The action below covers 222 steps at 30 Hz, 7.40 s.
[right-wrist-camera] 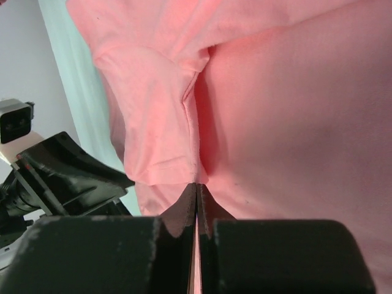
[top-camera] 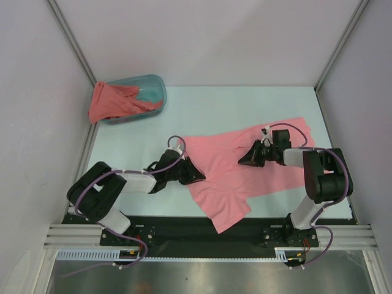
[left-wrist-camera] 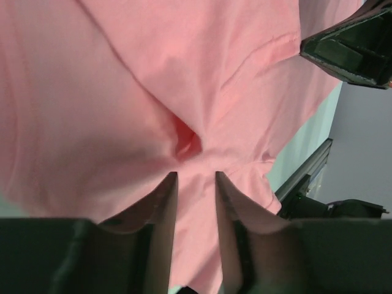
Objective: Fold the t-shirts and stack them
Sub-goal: Fold the tshirt
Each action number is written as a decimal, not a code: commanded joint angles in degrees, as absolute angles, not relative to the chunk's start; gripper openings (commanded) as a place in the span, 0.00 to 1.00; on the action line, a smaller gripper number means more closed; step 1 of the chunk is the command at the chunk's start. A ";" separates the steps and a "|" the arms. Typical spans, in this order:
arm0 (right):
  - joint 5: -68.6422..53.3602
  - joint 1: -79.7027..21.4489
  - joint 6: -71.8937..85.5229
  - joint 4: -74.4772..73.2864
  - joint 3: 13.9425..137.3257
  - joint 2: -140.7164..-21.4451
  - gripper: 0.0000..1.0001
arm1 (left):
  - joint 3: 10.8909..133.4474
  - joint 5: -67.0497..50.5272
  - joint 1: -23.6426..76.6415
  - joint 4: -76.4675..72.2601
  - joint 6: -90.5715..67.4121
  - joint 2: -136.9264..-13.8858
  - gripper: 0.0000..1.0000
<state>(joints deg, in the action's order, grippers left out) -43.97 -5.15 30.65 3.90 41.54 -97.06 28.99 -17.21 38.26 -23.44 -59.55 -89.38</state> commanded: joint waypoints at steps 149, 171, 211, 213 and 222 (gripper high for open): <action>17.23 26.37 39.20 -17.32 32.61 -69.52 0.35 | 32.52 11.95 73.74 12.57 -77.08 -63.37 0.00; 19.51 25.22 40.52 -15.12 34.01 -77.69 0.36 | 33.84 13.36 73.83 13.80 -76.29 -60.65 0.00; 24.09 21.80 33.49 -21.71 34.54 -64.34 0.00 | 36.30 20.92 73.74 21.36 -68.55 -47.90 0.00; 23.64 21.36 33.22 -21.53 35.06 -64.77 0.00 | 36.91 21.01 73.65 21.27 -67.85 -48.69 0.00; 22.94 16.53 32.70 -21.45 42.71 -71.18 0.00 | 38.93 14.42 63.47 19.69 -62.67 -50.80 0.00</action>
